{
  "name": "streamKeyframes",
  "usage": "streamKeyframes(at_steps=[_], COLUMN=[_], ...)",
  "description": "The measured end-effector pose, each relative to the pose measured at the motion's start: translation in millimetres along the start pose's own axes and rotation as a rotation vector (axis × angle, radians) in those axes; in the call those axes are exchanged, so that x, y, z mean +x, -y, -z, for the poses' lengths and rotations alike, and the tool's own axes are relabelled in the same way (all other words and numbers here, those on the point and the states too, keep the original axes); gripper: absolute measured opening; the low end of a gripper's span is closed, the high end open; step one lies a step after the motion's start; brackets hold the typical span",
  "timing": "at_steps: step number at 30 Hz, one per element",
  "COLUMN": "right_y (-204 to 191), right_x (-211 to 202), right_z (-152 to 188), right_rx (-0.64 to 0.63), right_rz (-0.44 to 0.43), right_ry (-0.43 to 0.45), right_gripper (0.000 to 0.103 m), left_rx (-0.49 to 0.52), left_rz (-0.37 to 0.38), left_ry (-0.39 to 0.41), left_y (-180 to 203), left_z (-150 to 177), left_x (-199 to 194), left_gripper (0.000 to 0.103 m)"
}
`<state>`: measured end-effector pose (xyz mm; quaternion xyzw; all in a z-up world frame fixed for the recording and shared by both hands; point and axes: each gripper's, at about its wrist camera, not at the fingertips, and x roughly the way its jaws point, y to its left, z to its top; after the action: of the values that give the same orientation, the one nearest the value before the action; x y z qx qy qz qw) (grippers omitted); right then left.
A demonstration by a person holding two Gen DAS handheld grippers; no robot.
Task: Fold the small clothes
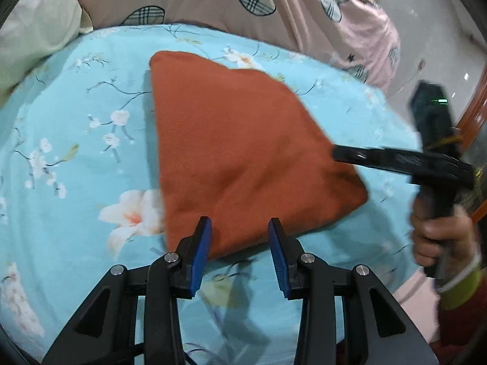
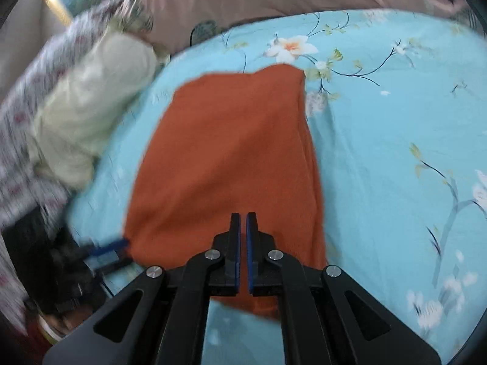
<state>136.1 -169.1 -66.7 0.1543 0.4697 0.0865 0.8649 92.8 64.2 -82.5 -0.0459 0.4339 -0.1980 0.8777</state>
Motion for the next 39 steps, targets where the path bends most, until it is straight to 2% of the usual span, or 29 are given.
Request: streamKeyframes(at_steps=[2,4,8,12,14,15,18,24,30,36,38,39], right_y=[2,13,20,19,19,17,18,10,0,1,-2,-4], right_x=[9,13,12,7,-1,-6,-15,-25,-26,-28,-32,-34], right_z=[17,28,28,28,27,27,23,22,9,15,21,24], right_rx=[-0.045,-0.027,0.014,0.022,0.041,0.043,0.06,0.085,0.069,0.061,0.05,0.042], right_rz=[0.121,0.104,0.093,0.088,0.062,0.061,0.059,-0.002,-0.018,0.002,0.012,0.016], right_ry=[-0.042,-0.032,-0.01,-0.007,-0.002,0.006,0.028,0.052,0.072,0.057,0.05,0.046], right_gripper=[0.004,0.002,0.0,0.0,0.004,0.005,0.005,0.005,0.005,0.006,0.007,0.009], left_rx=[0.012,0.023,0.055,0.023,0.011,0.008,-0.016,-0.087,-0.11,-0.1,-0.089,-0.086], left_rz=[-0.049,-0.068,-0.114,-0.081,-0.065,-0.064,-0.082,-0.093,-0.103,-0.147,-0.178,-0.191], left_ry=[-0.029,-0.029,-0.021,-0.022,-0.015,-0.004,0.023,0.019,0.043,0.043,0.035,0.033], left_y=[0,3,9,4,4,2,-5,-25,-31,-26,-23,-21], left_z=[6,8,11,14,12,10,4,-8,-38,-29,-20,-14], left_x=[10,14,17,7,-2,-7,-17,-15,-9,-13,-18,-21], left_gripper=[0.031,0.03,0.03,0.031,0.031,0.032,0.046,0.047,0.047,0.047,0.052,0.06])
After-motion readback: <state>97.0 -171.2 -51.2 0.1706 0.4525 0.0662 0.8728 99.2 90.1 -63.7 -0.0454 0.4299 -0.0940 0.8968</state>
